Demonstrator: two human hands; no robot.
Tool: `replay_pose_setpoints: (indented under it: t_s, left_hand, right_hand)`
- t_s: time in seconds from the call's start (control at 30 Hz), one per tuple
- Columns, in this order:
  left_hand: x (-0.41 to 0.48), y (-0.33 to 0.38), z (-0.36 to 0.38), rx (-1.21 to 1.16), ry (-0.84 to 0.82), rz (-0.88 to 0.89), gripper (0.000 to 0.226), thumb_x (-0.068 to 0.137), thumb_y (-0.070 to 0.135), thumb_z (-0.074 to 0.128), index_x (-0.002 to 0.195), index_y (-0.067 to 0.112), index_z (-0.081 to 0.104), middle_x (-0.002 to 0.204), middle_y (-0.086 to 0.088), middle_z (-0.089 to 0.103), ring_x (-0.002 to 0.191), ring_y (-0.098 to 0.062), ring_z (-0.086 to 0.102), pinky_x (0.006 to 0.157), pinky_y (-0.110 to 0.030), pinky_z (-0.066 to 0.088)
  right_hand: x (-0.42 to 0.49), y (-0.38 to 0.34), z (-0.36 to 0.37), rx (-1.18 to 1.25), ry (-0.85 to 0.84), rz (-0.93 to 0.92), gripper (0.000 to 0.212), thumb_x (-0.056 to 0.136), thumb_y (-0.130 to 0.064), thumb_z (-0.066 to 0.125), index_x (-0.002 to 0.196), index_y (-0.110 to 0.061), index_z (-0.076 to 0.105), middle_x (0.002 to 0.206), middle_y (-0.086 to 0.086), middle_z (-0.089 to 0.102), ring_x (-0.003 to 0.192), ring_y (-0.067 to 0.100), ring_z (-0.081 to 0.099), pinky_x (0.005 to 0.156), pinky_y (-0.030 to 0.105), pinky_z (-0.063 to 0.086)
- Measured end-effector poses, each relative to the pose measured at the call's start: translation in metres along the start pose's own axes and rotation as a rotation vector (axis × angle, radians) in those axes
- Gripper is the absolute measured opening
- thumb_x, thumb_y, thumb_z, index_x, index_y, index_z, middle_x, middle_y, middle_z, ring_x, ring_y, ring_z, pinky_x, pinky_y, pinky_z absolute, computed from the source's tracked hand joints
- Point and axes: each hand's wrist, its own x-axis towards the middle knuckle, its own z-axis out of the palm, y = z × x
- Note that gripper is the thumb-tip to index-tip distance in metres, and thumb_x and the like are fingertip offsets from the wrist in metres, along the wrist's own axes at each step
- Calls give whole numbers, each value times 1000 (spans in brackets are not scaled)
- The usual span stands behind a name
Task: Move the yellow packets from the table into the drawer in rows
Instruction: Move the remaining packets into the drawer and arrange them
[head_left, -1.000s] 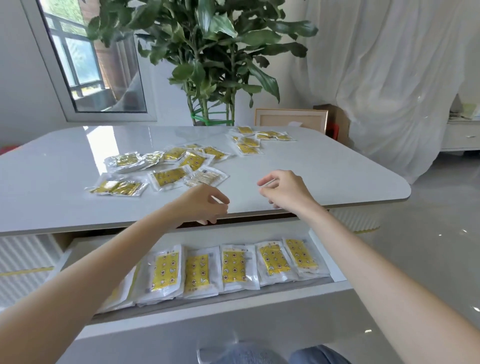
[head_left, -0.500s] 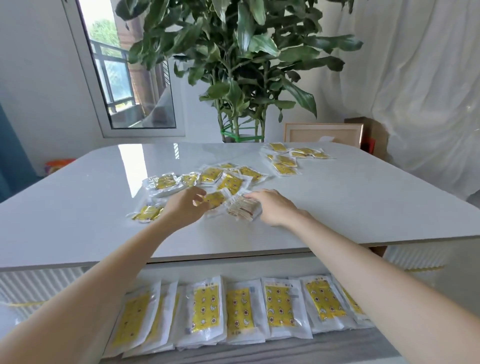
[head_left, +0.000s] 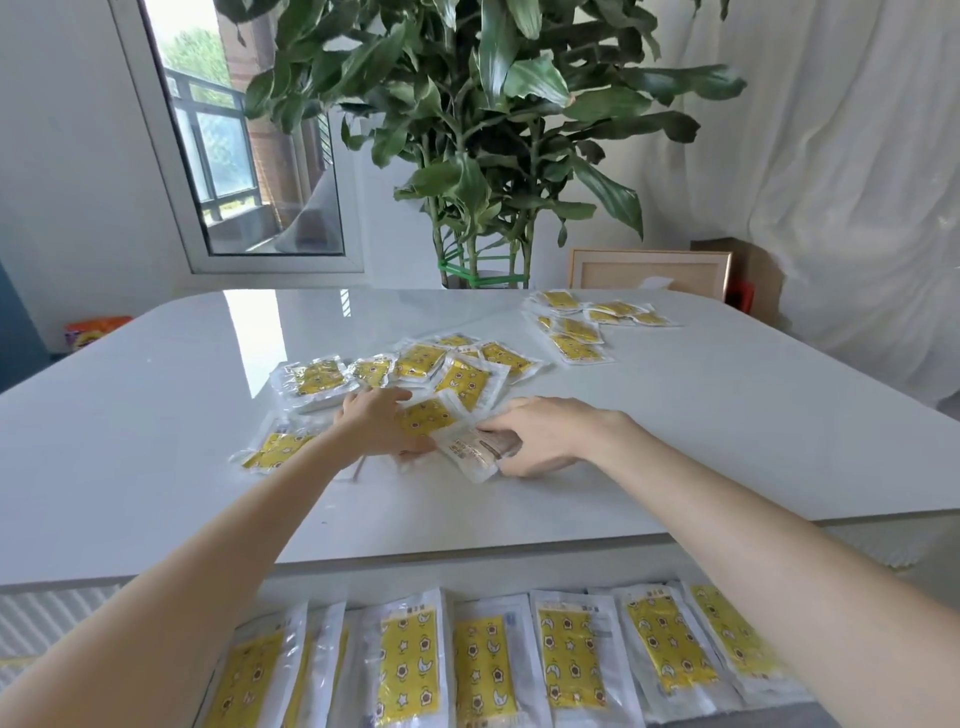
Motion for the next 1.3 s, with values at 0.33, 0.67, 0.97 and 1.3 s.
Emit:
replay_pose_setpoints:
  t_s: [0.33, 0.67, 0.97, 1.3]
  left_hand:
    - [-21, 0, -6, -389, 163, 41, 67, 61, 11, 86, 122, 21, 60, 128, -5, 54, 110, -22, 52, 82, -24, 40]
    - [-33, 16, -25, -826, 79, 152, 44, 78, 0, 72, 119, 9, 62, 101, -18, 70, 78, -21, 65, 78, -27, 53]
    - [-47, 42, -34, -891, -80, 253, 24, 89, 13, 62, 113, 10, 62, 105, -12, 71, 86, -21, 68, 76, -28, 56]
    - [-19, 28, -26, -944, 128, 50, 30, 95, 11, 52, 124, 8, 57, 125, -13, 60, 102, -20, 57, 92, -33, 49]
  right_hand:
    - [-12, -2, 17, 68, 326, 13, 35, 98, -29, 42, 131, -30, 53, 125, -1, 59, 117, 23, 53, 88, 34, 42]
    - [-17, 6, -21, 570, 284, 37, 42, 89, -36, 62, 112, 0, 63, 136, 0, 47, 124, 16, 45, 102, 32, 36]
    - [-16, 5, -9, 754, 401, 33, 33, 81, -34, 73, 73, -24, 43, 69, -8, 39, 62, 8, 38, 56, 24, 27]
    - [1, 23, 16, 1387, 576, 376, 14, 81, -11, 75, 93, -10, 69, 97, 8, 71, 87, 21, 65, 75, 28, 52]
